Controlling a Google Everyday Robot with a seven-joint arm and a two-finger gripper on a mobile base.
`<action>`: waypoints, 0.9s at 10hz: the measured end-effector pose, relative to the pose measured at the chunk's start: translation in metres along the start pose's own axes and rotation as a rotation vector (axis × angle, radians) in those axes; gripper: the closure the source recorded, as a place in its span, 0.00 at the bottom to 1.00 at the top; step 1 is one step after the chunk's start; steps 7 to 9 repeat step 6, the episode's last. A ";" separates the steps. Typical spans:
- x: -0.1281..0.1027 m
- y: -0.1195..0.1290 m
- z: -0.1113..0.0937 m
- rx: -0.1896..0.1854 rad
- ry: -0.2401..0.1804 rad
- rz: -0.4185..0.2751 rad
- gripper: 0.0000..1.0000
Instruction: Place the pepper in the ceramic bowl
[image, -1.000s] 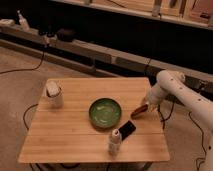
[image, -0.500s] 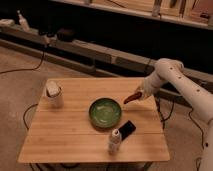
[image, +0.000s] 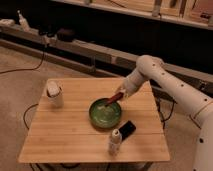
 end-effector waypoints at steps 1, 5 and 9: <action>-0.010 -0.001 0.006 -0.025 0.008 -0.044 0.35; -0.017 -0.011 0.019 -0.079 0.046 -0.064 0.20; -0.018 -0.012 0.020 -0.083 0.042 -0.054 0.20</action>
